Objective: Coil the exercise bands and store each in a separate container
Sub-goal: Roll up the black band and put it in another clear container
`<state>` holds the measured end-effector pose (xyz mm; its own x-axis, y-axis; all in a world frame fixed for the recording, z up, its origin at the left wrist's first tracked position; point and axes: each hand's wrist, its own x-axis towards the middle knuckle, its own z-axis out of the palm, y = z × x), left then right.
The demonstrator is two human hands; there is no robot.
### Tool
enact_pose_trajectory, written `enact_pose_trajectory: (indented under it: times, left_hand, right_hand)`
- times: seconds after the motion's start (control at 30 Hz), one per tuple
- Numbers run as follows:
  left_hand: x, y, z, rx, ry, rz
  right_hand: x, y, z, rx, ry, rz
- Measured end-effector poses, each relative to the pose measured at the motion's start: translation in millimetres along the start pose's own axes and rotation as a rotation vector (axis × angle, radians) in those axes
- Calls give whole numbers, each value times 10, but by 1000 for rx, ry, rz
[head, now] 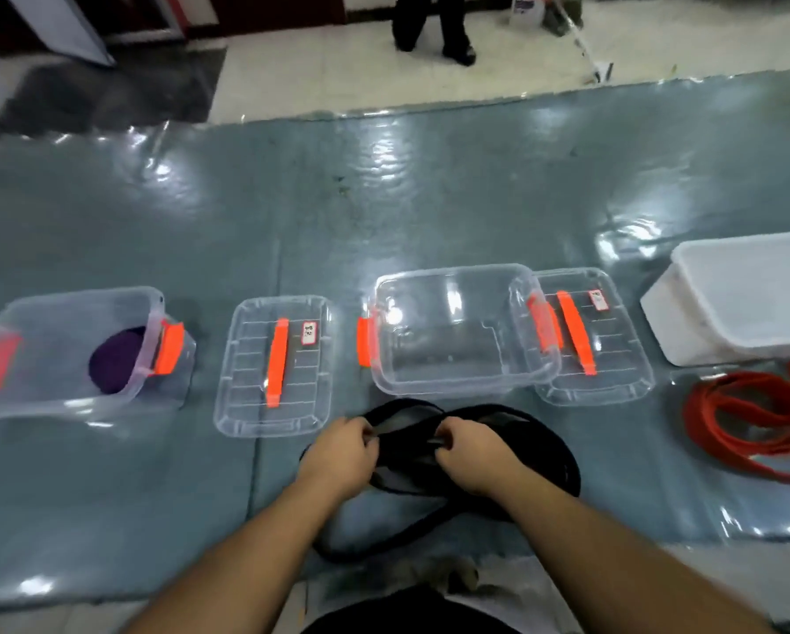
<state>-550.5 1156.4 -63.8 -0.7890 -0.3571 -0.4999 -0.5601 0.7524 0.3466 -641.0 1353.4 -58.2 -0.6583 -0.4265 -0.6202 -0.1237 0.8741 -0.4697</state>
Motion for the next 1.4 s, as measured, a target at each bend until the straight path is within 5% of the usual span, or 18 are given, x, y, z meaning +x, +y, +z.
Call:
enact_pose_trajectory:
  times: [0.27,0.37,0.6,0.77,0.9,1.4]
  left_hand:
    - [-446,-539,200,-125,221,-306]
    - [-470,-624,206,-194,187,-361]
    - [-298,-755,203,-328,97,-347]
    - [-257,-764,117,-477,203,-330]
    - [-210,-626,-152,-686,343,-221]
    - [-480,540,-1254,-691,596,631]
  right_hand:
    - [42,-56,141,-123,-98,-135]
    - [16,-82,208,-138,-68,-162]
    - [-32,-96,391,-159,-42,-207]
    - [-75,-139,517,-270,-50,-175]
    - [-147,-195,571,-339,16,-138]
    - [-408,-259,307,-79,204,-3]
